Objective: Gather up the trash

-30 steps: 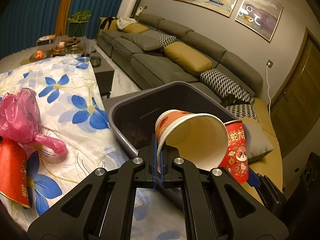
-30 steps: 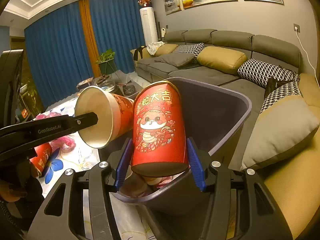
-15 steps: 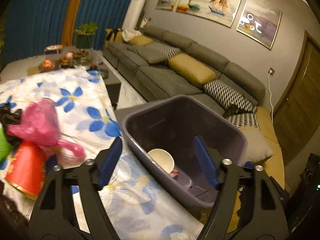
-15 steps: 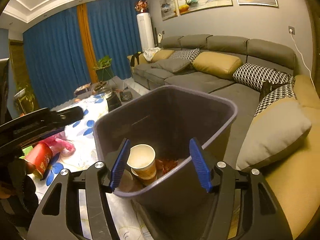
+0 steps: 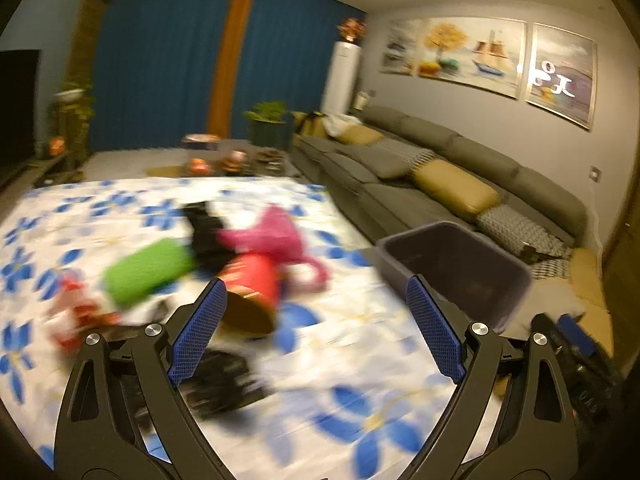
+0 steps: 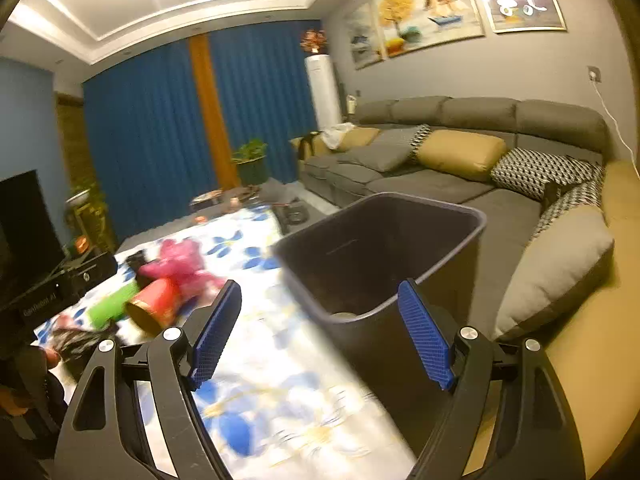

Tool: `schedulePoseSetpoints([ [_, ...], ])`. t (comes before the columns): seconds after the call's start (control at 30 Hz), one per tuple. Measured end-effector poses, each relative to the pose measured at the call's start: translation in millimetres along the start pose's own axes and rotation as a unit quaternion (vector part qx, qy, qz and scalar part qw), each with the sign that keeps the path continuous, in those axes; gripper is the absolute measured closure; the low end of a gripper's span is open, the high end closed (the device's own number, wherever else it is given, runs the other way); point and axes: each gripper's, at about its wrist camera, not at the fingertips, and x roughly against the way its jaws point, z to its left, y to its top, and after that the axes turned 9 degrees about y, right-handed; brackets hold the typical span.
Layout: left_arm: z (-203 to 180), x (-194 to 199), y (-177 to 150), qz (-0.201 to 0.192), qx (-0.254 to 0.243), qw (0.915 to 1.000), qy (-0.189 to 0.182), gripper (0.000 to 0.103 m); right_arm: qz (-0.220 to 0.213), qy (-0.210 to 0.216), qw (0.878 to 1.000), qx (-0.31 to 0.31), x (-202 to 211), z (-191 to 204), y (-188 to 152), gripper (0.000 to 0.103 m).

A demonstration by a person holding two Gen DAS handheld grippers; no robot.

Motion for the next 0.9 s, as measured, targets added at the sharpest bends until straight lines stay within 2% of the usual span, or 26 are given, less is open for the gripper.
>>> schedulePoseSetpoints([
  [0.23,81.3,46.3,-28.4,-0.018,0.027,0.996,0.084,0.013,0.002,0.037,0.999,0.041,10.7,52.5,-15.7,0.024],
  [0.43,127.4,66.7,-41.6,-0.015,0.045,0.9909,0.126,0.013,0.018,0.072,0.995,0.059,5.7,96.4,-30.3,0.024],
  [0.63,160.1,76.4,-45.6,-0.011,0.068,0.9873,0.143,0.013,0.038,0.092,0.991,0.084,-8.6,133.5,-41.1,0.024],
  [0.9,184.1,70.9,-49.6,-0.001,0.083,0.9857,0.146,0.013,0.083,0.095,0.987,0.098,-44.2,157.6,-56.6,0.025],
])
